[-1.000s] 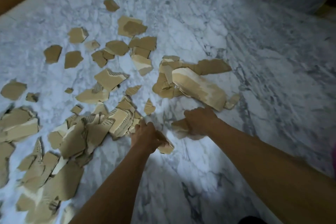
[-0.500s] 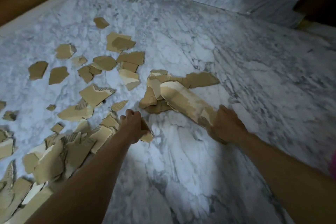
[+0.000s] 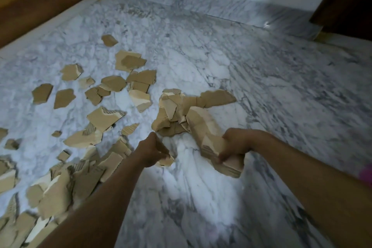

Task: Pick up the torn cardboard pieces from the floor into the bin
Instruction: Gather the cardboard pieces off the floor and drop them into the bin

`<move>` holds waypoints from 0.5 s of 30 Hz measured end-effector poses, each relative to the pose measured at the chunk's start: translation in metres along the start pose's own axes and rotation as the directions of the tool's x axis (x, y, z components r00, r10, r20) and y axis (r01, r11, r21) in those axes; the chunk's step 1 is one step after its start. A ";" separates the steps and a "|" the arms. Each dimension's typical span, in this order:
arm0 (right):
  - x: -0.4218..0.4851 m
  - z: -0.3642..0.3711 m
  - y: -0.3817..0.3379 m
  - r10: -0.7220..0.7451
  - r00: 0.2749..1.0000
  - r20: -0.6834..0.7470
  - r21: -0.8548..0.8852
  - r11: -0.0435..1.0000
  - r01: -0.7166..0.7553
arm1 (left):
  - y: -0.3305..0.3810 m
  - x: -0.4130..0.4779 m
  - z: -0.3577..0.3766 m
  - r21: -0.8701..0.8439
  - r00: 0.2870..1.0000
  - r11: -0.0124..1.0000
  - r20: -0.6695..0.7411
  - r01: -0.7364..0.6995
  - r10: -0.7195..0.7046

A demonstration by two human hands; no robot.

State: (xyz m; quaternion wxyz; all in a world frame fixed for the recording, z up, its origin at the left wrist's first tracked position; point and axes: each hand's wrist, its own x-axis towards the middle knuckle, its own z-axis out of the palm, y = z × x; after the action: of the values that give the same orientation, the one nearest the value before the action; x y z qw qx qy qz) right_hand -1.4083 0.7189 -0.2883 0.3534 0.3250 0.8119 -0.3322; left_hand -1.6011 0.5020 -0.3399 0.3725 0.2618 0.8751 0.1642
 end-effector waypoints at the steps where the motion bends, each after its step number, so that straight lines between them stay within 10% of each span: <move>1: -0.002 -0.011 -0.009 -0.014 1.000 -0.024 0.023 1.000 0.015 | 0.006 0.001 -0.006 -0.006 1.000 1.000 0.013 -0.020 0.020; 15: 0.069 0.038 -0.018 0.268 0.892 -0.364 0.358 0.924 -0.132 | 0.064 0.019 -0.027 -0.090 0.995 0.996 0.099 -0.012 0.021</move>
State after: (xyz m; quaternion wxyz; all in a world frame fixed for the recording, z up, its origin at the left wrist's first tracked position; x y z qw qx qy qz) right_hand -1.4459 0.6992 -0.3574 0.1515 0.5233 0.7634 -0.3472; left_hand -1.6105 0.5624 -0.3018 0.4257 0.2603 0.8449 0.1928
